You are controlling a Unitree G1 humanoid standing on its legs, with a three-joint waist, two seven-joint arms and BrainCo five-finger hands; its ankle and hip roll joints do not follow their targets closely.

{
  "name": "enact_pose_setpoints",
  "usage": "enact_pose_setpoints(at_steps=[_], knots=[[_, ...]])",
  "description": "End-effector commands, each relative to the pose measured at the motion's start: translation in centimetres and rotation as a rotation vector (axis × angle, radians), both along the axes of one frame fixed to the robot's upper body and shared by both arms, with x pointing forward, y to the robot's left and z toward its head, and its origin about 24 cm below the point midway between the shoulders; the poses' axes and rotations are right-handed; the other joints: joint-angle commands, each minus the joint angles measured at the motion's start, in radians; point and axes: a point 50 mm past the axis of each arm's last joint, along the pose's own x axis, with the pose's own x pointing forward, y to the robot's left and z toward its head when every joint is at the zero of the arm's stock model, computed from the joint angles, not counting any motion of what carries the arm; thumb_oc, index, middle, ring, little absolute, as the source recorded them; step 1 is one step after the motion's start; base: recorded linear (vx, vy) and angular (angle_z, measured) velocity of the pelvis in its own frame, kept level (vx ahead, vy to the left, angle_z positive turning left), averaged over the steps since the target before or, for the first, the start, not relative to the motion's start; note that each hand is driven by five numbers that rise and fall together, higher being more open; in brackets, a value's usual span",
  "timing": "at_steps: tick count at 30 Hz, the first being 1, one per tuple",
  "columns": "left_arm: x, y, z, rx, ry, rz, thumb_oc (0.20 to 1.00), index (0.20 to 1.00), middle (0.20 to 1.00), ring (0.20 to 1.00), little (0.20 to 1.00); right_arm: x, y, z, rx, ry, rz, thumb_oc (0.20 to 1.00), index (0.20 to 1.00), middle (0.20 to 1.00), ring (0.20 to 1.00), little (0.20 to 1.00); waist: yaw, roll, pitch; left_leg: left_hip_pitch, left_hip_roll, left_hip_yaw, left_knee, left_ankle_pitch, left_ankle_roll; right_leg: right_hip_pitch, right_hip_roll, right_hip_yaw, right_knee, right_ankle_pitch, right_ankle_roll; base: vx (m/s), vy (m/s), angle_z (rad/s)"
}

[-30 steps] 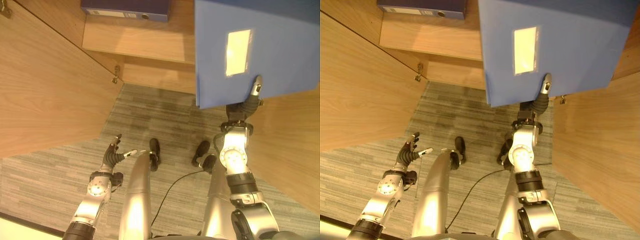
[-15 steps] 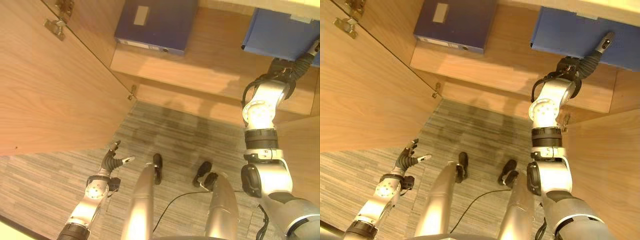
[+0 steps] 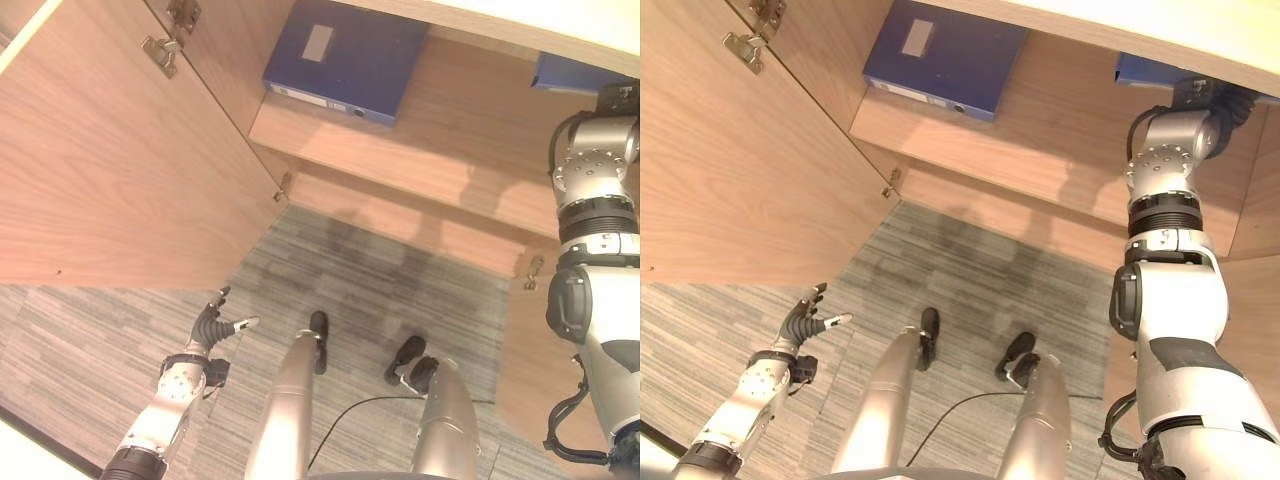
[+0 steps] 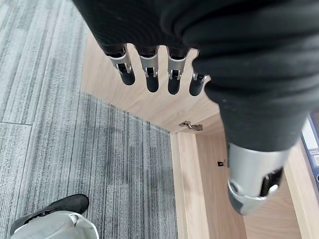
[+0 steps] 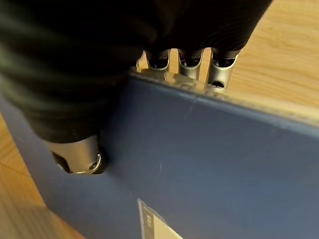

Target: Put the empty folder in the office cabinet

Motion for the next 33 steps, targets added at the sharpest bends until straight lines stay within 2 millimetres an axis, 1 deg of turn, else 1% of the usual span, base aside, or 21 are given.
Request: enact_pose_setpoints(at_steps=[1,3,7,11,12,13,15,16,18,22,23,26,33], knots=[[-0.8,1.5,1.0,0.043,-0.041,0.004,1.000,1.000,1.000,1.000,1.000,-1.6,-1.6,5.6,-0.163,-0.107,-0.035,0.200,0.200,0.200,0.200,0.200,0.030,-0.030,-0.039,0.013,-0.009,-0.058,-0.067,-0.047,0.003,0.077,-0.006,0.063,-0.020,-0.035,0.093,0.00,-0.021,0.11],[-0.8,1.6,1.1,0.044,-0.042,0.006,1.000,1.000,1.000,1.000,1.000,-1.4,-1.6,5.5,-0.154,-0.103,-0.026,0.200,0.200,0.200,0.200,0.200,0.033,-0.031,-0.038,0.010,-0.011,-0.060,-0.060,-0.049,0.003,0.076,-0.009,0.063,-0.014,-0.040,0.093,0.01,-0.015,0.24],[-1.0,1.6,0.7,0.049,-0.025,0.014,1.000,1.000,1.000,1.000,1.000,-0.8,-0.8,4.3,-0.102,-0.117,0.009,0.200,0.200,0.200,0.200,0.200,0.048,-0.026,-0.021,-0.010,-0.014,-0.068,-0.016,-0.062,0.005,0.071,-0.020,0.061,0.028,-0.069,0.085,0.01,-0.009,0.12],[-0.9,1.5,0.7,0.056,-0.030,0.014,1.000,1.000,1.000,1.000,1.000,-0.2,-0.4,2.9,-0.051,-0.104,0.025,0.200,0.200,0.200,0.200,0.200,0.059,-0.014,-0.010,-0.040,-0.014,-0.073,0.033,-0.075,0.005,0.057,-0.033,0.062,0.069,-0.096,0.075,0.01,-0.008,0.12],[-0.9,1.5,0.7,0.057,-0.030,0.014,1.000,1.000,1.000,1.000,1.000,-0.2,-0.4,2.9,-0.050,-0.104,0.024,0.200,0.200,0.200,0.200,0.200,0.058,-0.014,-0.011,-0.044,-0.015,-0.074,0.039,-0.078,0.005,0.054,-0.034,0.062,0.073,-0.099,0.075,0.00,-0.011,0.07],[-0.8,1.3,0.9,0.055,-0.039,0.016,1.000,1.000,1.000,1.000,1.000,0.0,-0.1,2.2,-0.031,-0.091,0.032,0.200,0.200,0.200,0.200,0.200,0.063,-0.009,-0.005,-0.055,-0.015,-0.076,0.050,-0.081,0.006,0.046,-0.039,0.062,0.083,-0.105,0.072,0.00,-0.006,0.05],[-0.7,1.3,0.9,0.059,-0.043,0.014,1.000,1.000,1.000,1.000,1.000,0.1,0.0,2.0,-0.024,-0.087,0.035,0.200,0.200,0.200,0.200,0.200,0.063,-0.007,-0.005,-0.065,-0.016,-0.077,0.061,-0.085,0.007,0.035,-0.041,0.066,0.093,-0.110,0.071,0.00,-0.002,0.02],[-0.7,1.2,1.0,0.061,-0.047,0.012,1.000,1.000,1.000,1.000,1.000,0.3,0.1,1.4,-0.012,-0.072,0.040,0.200,0.200,0.200,0.200,0.200,0.065,-0.001,-0.001,-0.073,-0.017,-0.077,0.069,-0.087,0.008,0.026,-0.044,0.067,0.104,-0.114,0.068,0.00,0.008,0.03],[-0.7,1.2,1.0,0.061,-0.048,0.013,1.000,1.000,1.000,1.000,1.000,0.4,0.2,0.9,0.001,-0.066,0.043,0.200,0.200,0.200,0.200,0.200,0.068,0.004,0.001,-0.089,-0.020,-0.078,0.085,-0.091,0.008,0.012,-0.051,0.071,0.120,-0.122,0.065,0.00,0.002,0.02],[-0.6,1.1,1.1,0.065,-0.055,0.011,1.000,1.000,1.000,1.000,1.000,0.5,0.1,0.6,0.018,-0.061,0.047,0.200,0.200,0.200,0.200,0.200,0.072,0.012,0.001,-0.115,-0.023,-0.080,0.106,-0.095,0.010,-0.015,-0.059,0.079,0.145,-0.133,0.061,0.00,-0.001,0.04],[-0.6,1.1,1.1,0.067,-0.052,0.013,1.000,1.000,1.000,1.000,1.000,0.5,0.3,0.3,0.027,-0.062,0.051,0.200,0.200,0.200,0.200,0.200,0.073,0.018,0.002,-0.123,-0.025,-0.080,0.114,-0.097,0.010,-0.024,-0.062,0.081,0.155,-0.136,0.059,0.00,0.000,0.00],[-0.6,1.1,1.1,0.068,-0.051,0.009,1.000,1.000,1.000,1.000,1.000,0.6,0.5,0.1,0.034,-0.068,0.057,0.200,0.200,0.200,0.200,0.200,0.074,0.023,0.000,-0.141,-0.027,-0.080,0.128,-0.101,0.012,-0.043,-0.067,0.089,0.172,-0.145,0.054,0.01,-0.002,0.04],[-0.5,1.3,1.3,0.084,-0.051,0.006,1.000,1.000,1.000,1.000,1.000,0.5,0.5,-0.3,0.072,-0.103,0.051,0.200,0.200,0.200,0.200,0.200,0.075,0.040,-0.008,-0.161,-0.039,-0.076,0.135,-0.100,0.013,-0.067,-0.074,0.103,0.193,-0.155,0.050,0.01,0.000,0.03]])
